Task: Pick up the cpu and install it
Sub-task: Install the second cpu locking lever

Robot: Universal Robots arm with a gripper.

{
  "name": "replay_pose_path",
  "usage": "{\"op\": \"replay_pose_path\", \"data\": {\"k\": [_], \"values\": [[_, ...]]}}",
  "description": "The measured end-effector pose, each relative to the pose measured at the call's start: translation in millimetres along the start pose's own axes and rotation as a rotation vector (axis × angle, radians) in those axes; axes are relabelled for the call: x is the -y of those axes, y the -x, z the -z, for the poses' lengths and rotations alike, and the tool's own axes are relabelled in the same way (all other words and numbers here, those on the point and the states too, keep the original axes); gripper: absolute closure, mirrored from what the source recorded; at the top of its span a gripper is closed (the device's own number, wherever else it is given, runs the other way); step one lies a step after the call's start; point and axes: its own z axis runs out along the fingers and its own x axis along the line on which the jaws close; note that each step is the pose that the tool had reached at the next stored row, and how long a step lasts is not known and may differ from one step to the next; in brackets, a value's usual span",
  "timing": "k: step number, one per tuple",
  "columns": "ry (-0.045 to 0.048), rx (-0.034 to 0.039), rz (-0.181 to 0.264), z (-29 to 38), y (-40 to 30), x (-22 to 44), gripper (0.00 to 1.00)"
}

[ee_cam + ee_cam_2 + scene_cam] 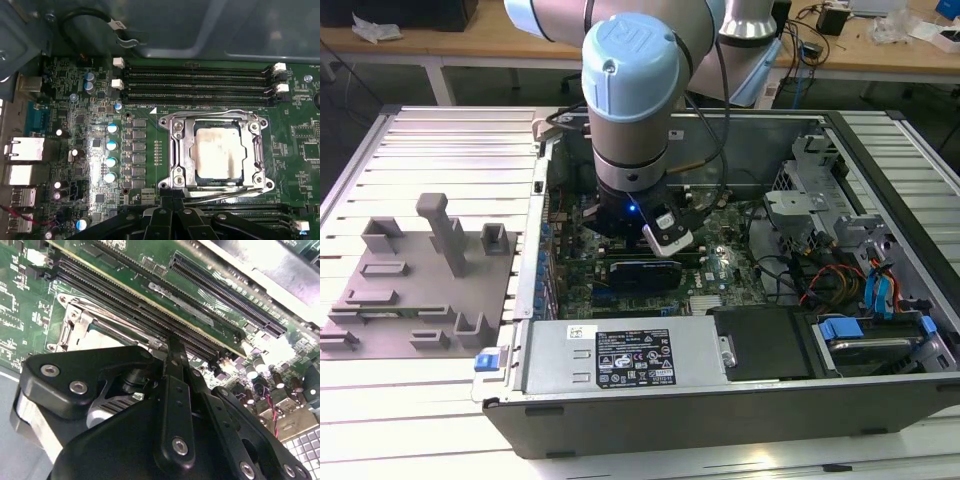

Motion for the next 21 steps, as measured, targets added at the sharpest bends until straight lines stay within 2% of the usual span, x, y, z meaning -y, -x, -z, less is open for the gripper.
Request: {"op": "replay_pose_path", "data": {"k": [3,6,11,18,21], "values": [[0.0169,0.0045,0.0,-0.7,-0.2,1.0,0.89],[0.0272,0.0085,-0.002,-2.7,-1.2,1.9,0.89],[0.0567,0.0181,-0.004,-5.7,-4.0,1.9,0.89],[0.0556,0.019,-0.006,-4.6,-4.7,2.5,0.89],[0.0554,0.0195,-0.009,10.0,-3.7,-0.8,0.89]]}}
